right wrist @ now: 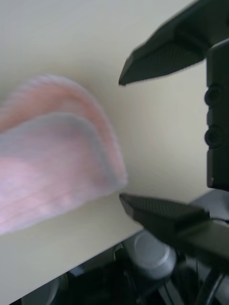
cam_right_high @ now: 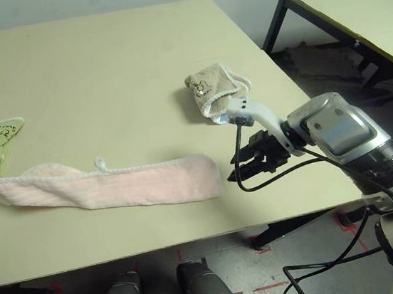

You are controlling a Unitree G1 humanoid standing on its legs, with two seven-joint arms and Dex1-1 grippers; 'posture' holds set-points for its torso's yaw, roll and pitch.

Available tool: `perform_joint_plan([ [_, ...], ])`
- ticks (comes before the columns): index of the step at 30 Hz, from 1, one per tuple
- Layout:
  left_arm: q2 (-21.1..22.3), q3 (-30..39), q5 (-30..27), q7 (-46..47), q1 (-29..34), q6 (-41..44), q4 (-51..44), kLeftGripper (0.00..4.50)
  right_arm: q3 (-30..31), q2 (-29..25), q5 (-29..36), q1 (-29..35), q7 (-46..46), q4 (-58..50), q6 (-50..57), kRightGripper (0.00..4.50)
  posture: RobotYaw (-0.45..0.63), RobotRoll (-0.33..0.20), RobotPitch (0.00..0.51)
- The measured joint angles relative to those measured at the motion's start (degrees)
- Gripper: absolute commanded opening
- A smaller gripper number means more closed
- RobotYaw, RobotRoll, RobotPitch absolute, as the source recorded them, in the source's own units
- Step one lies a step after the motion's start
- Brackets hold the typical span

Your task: Fold the towel and set it aside.

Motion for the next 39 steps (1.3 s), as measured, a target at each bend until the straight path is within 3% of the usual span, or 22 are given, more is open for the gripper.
perform_joint_plan([
  [7,-0.1,0.5,0.0,0.0,0.0,0.5,-0.4,0.00,-4.2,9.5,-0.1,-5.3,-7.6,-4.1,1.3,4.46,0.07,0.000,0.142],
  [19,-0.7,1.6,0.2,0.0,0.6,1.1,-1.2,0.00,5.1,9.7,-7.6,-5.4,-4.0,0.8,-1.7,4.46,0.10,0.000,0.150],
  [27,-0.6,2.6,0.2,0.0,2.3,1.1,-1.8,0.00,5.4,11.2,-9.4,-4.8,-3.6,2.1,-1.7,4.46,0.10,0.000,0.151],
  [31,-0.6,3.3,0.3,0.0,2.3,1.1,-1.8,0.00,5.4,11.2,-9.5,-3.8,-2.9,1.5,-1.4,3.65,0.10,0.000,0.150],
  [39,-0.7,3.4,0.4,0.0,2.3,1.1,-1.7,0.00,5.4,10.1,-9.3,-2.0,-1.3,-2.0,-0.6,0.63,0.09,0.000,0.153],
])
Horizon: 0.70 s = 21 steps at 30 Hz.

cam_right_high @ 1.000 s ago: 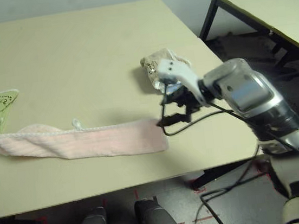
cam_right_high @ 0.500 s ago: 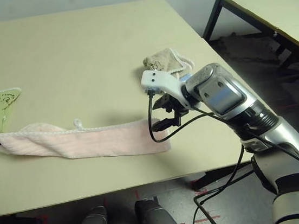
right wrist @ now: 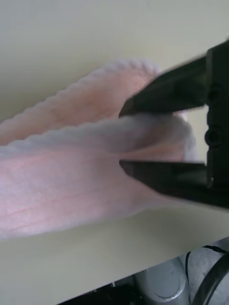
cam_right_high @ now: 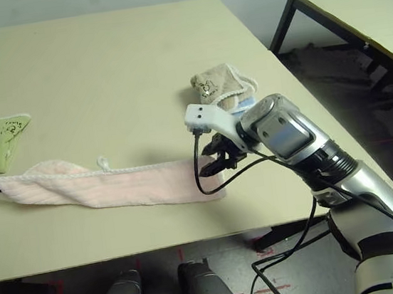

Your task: Fold the towel and set it aside.

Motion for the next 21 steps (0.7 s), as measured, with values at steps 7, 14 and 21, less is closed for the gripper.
perform_joint_plan([
  [7,0.0,0.0,0.0,0.0,0.0,0.0,0.1,0.00,0.0,-2.6,-0.8,1.5,1.3,-1.2,-2.1,0.03,0.09,0.000,0.151],
  [14,-0.1,-0.1,1.2,0.0,-5.0,-0.8,3.5,0.00,-1.0,-10.0,-2.1,-3.4,8.2,-0.9,-11.8,0.03,0.07,0.000,0.146],
  [21,-0.8,0.2,5.6,0.0,-14.2,-4.4,11.5,0.00,-2.1,-12.9,-1.9,-11.6,12.4,0.4,-18.5,0.03,0.07,0.000,0.137],
])
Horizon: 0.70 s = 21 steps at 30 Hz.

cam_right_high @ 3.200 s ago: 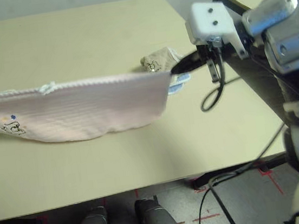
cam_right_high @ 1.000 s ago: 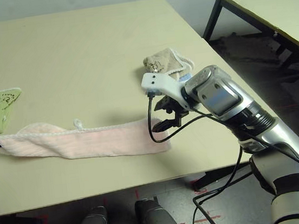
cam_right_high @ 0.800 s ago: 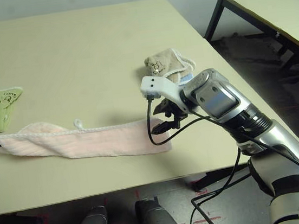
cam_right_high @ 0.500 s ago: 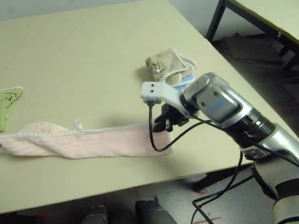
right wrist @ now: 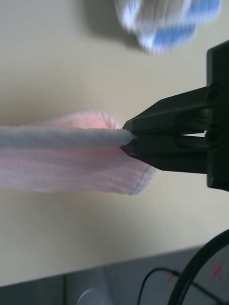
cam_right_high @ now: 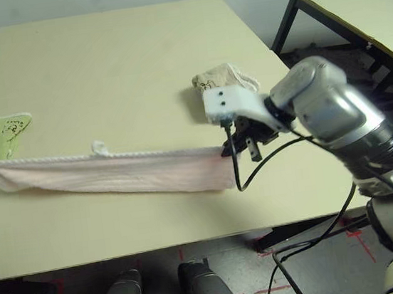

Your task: Fold the towel and set it aside.

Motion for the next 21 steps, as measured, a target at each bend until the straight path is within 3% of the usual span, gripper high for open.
perform_joint_plan([
  [3,-1.0,0.2,2.8,0.0,-3.5,-2.3,3.2,0.00,-0.1,0.9,-0.8,-3.3,-0.3,3.3,-3.4,0.03,0.07,0.000,0.135],
  [8,-2.1,4.0,10.3,0.1,-10.1,-6.7,9.3,0.00,-1.2,6.9,-5.0,-9.3,-6.9,14.0,-13.5,0.03,0.08,0.000,0.135],
  [14,-1.0,4.2,14.6,0.0,-10.2,-6.6,10.7,0.00,-2.9,10.2,-5.0,-9.9,-8.4,16.0,-15.6,0.03,0.09,0.000,0.134],
  [16,1.5,1.4,10.8,0.0,-7.1,-2.8,6.5,0.00,-2.8,9.0,-2.8,-9.0,-4.6,13.0,-12.8,0.03,0.09,0.000,0.134],
  [18,7.0,-2.9,1.0,0.0,-0.3,5.0,-3.6,0.00,-1.3,4.1,3.3,-7.2,-1.3,8.2,-8.4,0.03,0.09,0.000,0.133],
  [21,18.3,-6.3,-15.9,0.0,9.4,19.6,-21.6,0.00,4.9,-7.7,15.5,-7.1,0.0,0.7,-0.9,0.03,0.10,0.000,0.131],
])
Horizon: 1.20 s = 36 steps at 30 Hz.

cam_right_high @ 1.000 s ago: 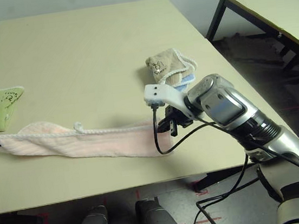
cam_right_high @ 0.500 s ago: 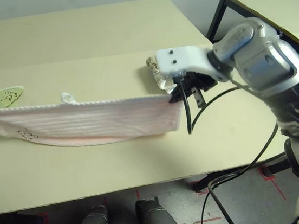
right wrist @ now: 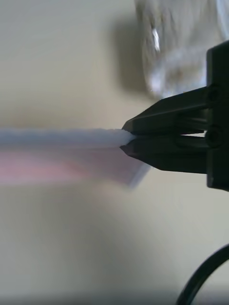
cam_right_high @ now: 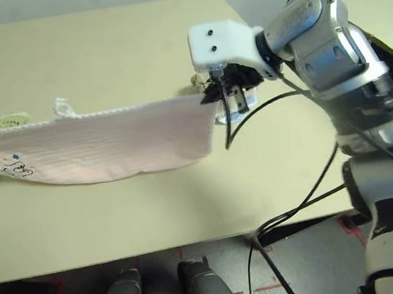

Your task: Fold the towel and set it aside.

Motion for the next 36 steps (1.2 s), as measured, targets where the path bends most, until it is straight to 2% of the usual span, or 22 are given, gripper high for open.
perform_joint_plan([
  [2,6.1,0.3,-8.0,0.0,3.4,8.6,-7.9,0.00,4.6,-6.7,7.6,-1.6,0.3,-3.3,3.9,0.03,0.10,0.000,0.133],
  [4,7.2,1.8,-12.9,-0.1,2.7,16.8,-10.9,0.00,8.5,-9.1,12.5,-4.4,0.5,-2.8,6.5,0.03,0.11,0.000,0.133],
  [7,0.9,3.1,-13.7,-0.1,-4.2,23.3,-8.4,0.00,9.2,-0.9,9.1,-7.5,0.5,7.8,4.3,0.03,0.11,0.000,0.136],
  [10,-4.7,-0.5,-6.8,-0.1,-9.1,22.4,-1.3,0.00,7.8,9.9,0.0,-7.9,-1.5,21.4,-2.9,0.03,0.11,0.000,0.138],
  [12,-9.5,-2.3,-1.2,0.0,-13.3,19.5,6.3,0.00,6.2,14.5,-4.5,-8.2,-4.7,29.4,-8.2,0.03,0.10,0.000,0.129],
  [15,-21.1,-1.2,10.8,4.0,-23.5,9.0,24.3,0.00,3.2,24.4,-12.4,-13.4,-18.4,47.1,-21.8,0.03,0.10,0.000,0.128],
  [17,-25.9,0.3,18.2,10.7,-28.3,1.3,32.8,0.00,0.8,29.0,-16.5,-18.2,-28.9,57.8,-29.8,0.03,0.09,0.000,0.128],
  [21,-29.9,1.3,30.9,24.9,-33.3,-10.3,40.0,0.00,-1.8,32.1,-23.3,-25.7,-45.9,67.7,-40.8,0.03,0.09,0.000,0.131],
  [24,-30.9,3.7,36.6,32.7,-36.2,-16.2,41.0,0.00,-3.7,32.2,-27.1,-28.6,-53.6,69.6,-44.8,0.03,0.09,0.000,0.134],
  [27,-30.9,5.9,40.3,33.9,-36.4,-21.1,41.3,0.00,-4.6,31.6,-29.2,-27.0,-52.5,69.7,-47.7,0.03,0.09,0.000,0.136],
  [30,-30.6,8.3,41.6,28.4,-33.0,-25.1,41.2,0.00,-5.9,30.7,-29.3,-21.0,-45.1,68.1,-49.8,0.03,0.08,0.000,0.137],
  [34,-30.0,11.5,41.4,17.2,-24.9,-28.8,41.0,0.00,-7.6,29.4,-27.4,-8.8,-32.1,60.3,-50.5,0.03,0.09,0.000,0.141],
  [36,-29.8,14.0,40.2,11.9,-19.7,-30.1,39.4,0.00,-8.4,26.9,-25.8,-0.3,-26.7,50.2,-48.8,0.03,0.09,0.000,0.142],
])
